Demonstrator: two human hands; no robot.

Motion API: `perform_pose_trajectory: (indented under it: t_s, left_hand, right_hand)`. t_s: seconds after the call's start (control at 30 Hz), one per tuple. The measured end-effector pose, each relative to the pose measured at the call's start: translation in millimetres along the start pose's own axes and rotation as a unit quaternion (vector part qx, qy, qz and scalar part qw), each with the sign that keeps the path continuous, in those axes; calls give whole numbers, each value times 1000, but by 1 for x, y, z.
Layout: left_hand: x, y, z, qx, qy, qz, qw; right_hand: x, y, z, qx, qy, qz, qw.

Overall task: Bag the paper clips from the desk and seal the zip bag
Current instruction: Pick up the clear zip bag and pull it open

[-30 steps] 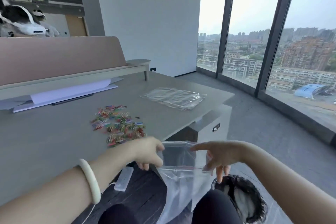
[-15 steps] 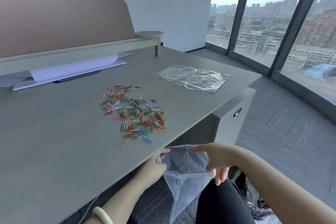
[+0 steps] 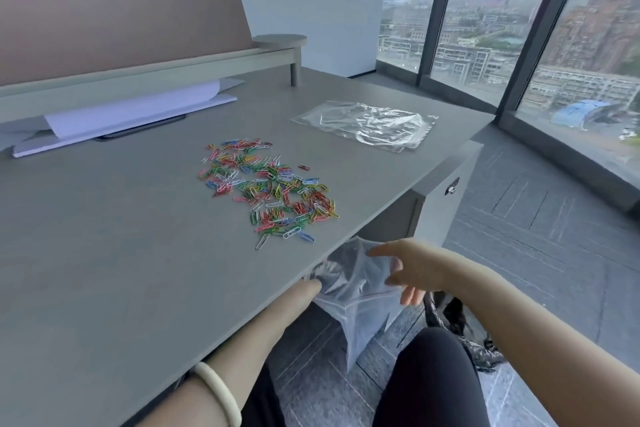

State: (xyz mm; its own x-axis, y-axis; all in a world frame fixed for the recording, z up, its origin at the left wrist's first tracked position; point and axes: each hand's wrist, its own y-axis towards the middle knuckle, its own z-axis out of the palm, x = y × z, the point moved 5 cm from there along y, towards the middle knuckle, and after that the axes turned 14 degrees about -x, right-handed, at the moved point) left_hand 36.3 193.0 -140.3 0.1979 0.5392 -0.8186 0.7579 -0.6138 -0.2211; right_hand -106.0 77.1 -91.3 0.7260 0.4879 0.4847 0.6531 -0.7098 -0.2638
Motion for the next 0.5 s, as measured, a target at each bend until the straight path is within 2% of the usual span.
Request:
perform_pose_trajectory:
  t_s: [0.1, 0.23, 0.5]
  left_hand:
    - [21, 4, 0, 2, -15, 40, 999]
    - [0, -13, -7, 12, -78, 119, 990]
    - [-8, -25, 1, 85, -113, 127, 982]
  right_hand:
    - [0, -9, 0, -59, 17, 22, 998]
    - [6, -26, -6, -124, -15, 36, 992]
    - [12, -51, -14, -137, 24, 68, 988]
